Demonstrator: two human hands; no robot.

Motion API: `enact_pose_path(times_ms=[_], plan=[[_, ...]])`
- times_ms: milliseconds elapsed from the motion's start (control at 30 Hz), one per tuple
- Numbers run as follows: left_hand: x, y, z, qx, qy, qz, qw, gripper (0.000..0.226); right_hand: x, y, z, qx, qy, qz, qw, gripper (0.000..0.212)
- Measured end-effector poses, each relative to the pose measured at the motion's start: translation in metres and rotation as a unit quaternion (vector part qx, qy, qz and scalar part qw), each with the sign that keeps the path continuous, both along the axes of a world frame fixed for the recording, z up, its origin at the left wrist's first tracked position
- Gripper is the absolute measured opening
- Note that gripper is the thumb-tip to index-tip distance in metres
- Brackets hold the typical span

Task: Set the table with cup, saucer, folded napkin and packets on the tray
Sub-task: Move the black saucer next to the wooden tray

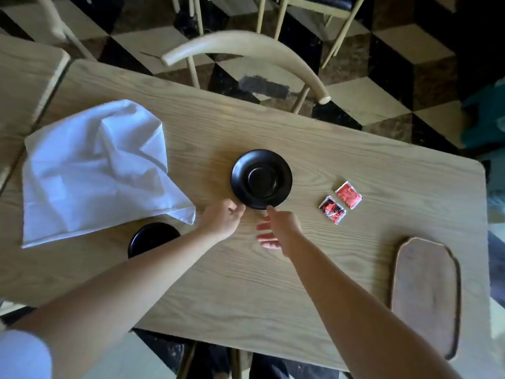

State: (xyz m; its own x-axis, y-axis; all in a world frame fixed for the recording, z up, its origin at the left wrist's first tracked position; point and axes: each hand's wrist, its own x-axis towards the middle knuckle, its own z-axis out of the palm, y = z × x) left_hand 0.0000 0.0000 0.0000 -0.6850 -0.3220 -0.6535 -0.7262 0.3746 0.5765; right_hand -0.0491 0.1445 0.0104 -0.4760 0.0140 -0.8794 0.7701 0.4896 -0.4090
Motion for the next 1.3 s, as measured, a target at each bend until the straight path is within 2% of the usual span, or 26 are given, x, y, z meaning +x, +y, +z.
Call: enact_pose_path(times_ms=[67,167,267,400,533,700,800,967,1300], plan=[[-0.01,0.002,-0.005,0.072,-0.019,0.078,0.994,0.029,-0.005,-0.002,-0.005,-0.054,-0.031,-0.098,0.993,0.035],[-0.018,0.007,-0.005,0.179,-0.05,0.17,0.968,0.025,-0.006,-0.003,-0.007,-0.088,-0.026,-0.175,0.98,0.02],[-0.021,0.011,-0.006,0.209,-0.045,0.214,0.953,0.016,-0.005,-0.003,-0.008,-0.084,0.005,-0.204,0.975,0.015],[-0.021,0.021,-0.001,0.221,-0.051,0.268,0.936,0.012,-0.002,0.004,-0.009,-0.068,0.035,-0.224,0.972,0.023],[-0.014,0.036,0.01,0.218,-0.075,0.262,0.937,0.006,0.007,0.019,0.0,-0.077,0.038,-0.241,0.967,0.025],[0.008,0.062,0.023,0.198,-0.08,0.204,0.955,0.008,0.035,0.052,0.012,-0.102,0.049,-0.262,0.959,0.025],[0.026,0.081,0.029,0.209,-0.099,0.17,0.958,0.006,0.053,0.08,0.017,-0.11,0.073,-0.241,0.962,0.026],[0.06,0.134,0.045,0.208,-0.112,0.136,0.962,0.009,0.087,0.14,0.029,-0.109,0.094,-0.215,0.966,0.025],[0.117,0.239,0.068,0.199,-0.115,0.108,0.967,0.01,0.15,0.254,0.043,-0.126,0.105,-0.228,0.96,0.024]])
